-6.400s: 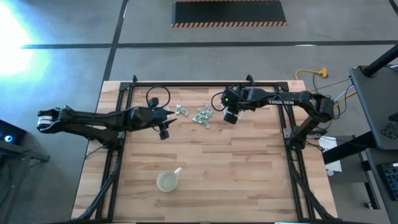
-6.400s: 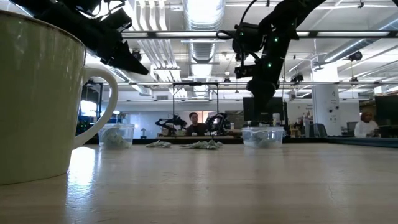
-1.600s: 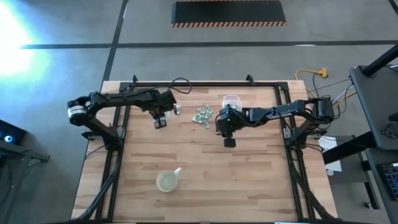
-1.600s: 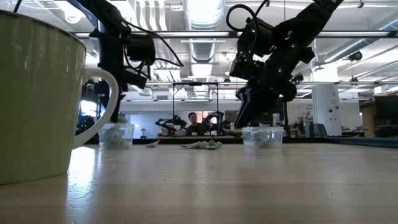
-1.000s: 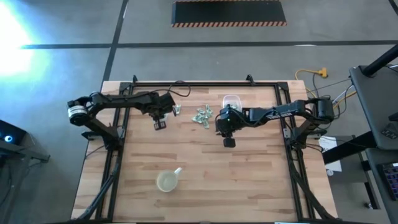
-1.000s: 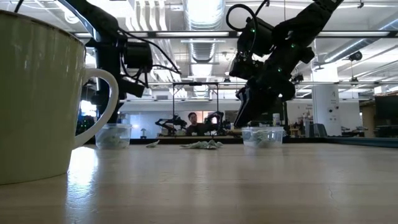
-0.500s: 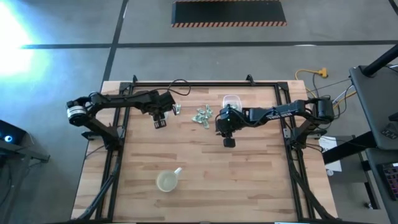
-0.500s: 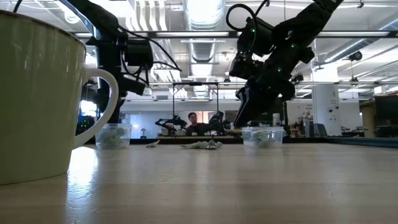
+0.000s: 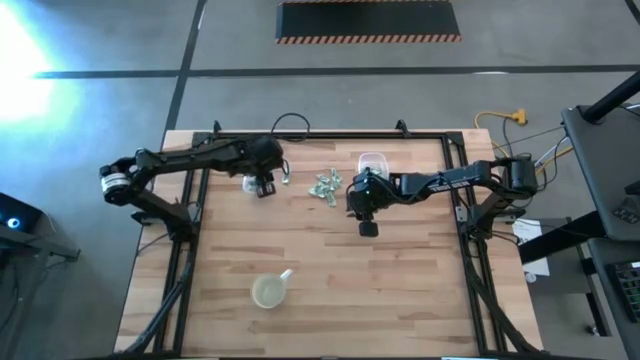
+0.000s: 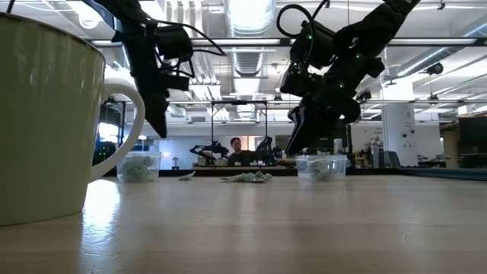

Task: Pick and place items into bin
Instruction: Put the green stevia packet into the square transparent bin

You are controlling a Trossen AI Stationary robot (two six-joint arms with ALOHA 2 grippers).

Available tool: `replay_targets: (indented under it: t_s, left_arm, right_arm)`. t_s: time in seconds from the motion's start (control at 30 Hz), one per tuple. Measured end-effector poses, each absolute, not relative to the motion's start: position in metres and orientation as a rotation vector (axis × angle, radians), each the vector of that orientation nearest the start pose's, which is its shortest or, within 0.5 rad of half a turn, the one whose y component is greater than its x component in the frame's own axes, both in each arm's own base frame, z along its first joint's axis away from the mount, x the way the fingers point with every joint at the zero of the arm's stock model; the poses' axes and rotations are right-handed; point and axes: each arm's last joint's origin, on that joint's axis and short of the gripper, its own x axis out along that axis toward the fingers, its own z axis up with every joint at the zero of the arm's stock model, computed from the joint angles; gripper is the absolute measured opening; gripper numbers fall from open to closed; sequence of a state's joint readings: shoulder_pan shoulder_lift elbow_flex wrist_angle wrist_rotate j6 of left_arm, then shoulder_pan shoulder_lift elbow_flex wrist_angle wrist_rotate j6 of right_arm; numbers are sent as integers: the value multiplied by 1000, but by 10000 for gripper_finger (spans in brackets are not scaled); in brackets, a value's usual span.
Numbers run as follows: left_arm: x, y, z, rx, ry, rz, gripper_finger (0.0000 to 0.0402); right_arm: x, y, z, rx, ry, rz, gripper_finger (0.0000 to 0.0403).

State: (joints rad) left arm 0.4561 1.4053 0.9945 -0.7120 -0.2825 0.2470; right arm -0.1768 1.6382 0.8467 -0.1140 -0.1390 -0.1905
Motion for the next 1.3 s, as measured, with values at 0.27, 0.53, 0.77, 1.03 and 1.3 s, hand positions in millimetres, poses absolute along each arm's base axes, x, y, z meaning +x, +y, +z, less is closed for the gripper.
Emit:
replay_targets:
  t_s: [0.27,0.53,0.77,1.03,1.3]
  left_arm:
    - [255,131,223,161,1138,401,151]
    - [268,145,203,143,1177,403,151]
    - [281,154,182,124,1243,388,151]
    - [289,162,160,97,1306,371,151]
    - [288,166,157,48,1296,331,150]
  right_arm:
    - [308,-51,159,-36,892,50,68]
    - [308,-51,159,-37,888,50,68]
    - [308,-51,158,-38,880,49,68]
    - [307,-51,156,-38,883,49,68]
    - [307,-51,156,-41,883,50,68]
